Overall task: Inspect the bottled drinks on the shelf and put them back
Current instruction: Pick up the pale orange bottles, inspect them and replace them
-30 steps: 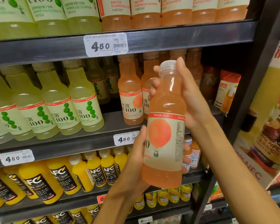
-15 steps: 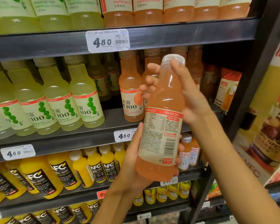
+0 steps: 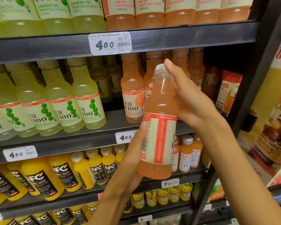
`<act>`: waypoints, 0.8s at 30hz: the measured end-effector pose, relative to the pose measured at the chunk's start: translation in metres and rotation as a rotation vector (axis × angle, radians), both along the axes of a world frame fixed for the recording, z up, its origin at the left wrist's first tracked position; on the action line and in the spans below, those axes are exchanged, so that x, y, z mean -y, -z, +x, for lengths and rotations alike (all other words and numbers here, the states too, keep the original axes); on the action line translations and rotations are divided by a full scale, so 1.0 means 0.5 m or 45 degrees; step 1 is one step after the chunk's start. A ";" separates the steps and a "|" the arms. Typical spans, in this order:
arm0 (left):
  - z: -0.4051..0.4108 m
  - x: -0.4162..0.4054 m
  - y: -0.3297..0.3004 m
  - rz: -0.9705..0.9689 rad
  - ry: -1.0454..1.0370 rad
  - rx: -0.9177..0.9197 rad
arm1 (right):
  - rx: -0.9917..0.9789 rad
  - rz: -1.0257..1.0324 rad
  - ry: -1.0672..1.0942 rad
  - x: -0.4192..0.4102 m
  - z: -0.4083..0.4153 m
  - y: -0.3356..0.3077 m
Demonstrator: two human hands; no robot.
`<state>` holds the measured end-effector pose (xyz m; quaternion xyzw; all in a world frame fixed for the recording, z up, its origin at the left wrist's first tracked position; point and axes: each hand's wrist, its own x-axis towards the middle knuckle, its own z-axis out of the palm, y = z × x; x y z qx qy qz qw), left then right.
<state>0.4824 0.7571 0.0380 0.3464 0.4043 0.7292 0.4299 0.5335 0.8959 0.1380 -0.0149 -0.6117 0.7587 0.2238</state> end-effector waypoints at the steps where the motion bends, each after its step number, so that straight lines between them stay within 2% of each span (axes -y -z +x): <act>1: 0.003 0.003 -0.004 0.057 0.095 0.065 | -0.030 -0.010 -0.052 -0.003 -0.002 0.001; 5: 0.019 -0.004 -0.007 0.125 0.361 0.194 | -0.181 -0.208 -0.253 0.003 -0.014 0.007; 8: 0.007 -0.006 -0.002 0.035 0.253 0.031 | -0.237 -0.236 -0.235 -0.001 -0.015 0.005; 11: -0.010 -0.007 -0.002 -0.033 0.086 -0.077 | -0.225 -0.061 -0.041 -0.012 -0.010 0.000; 13: -0.004 -0.012 -0.005 -0.043 0.048 -0.068 | -0.191 0.006 0.035 -0.014 -0.011 -0.001; 17: 0.010 -0.015 -0.004 -0.006 0.092 0.076 | -0.135 0.016 0.005 -0.013 -0.009 -0.001; 24: 0.039 -0.013 -0.024 0.175 0.458 0.580 | -0.014 -0.262 -0.165 0.001 -0.034 0.011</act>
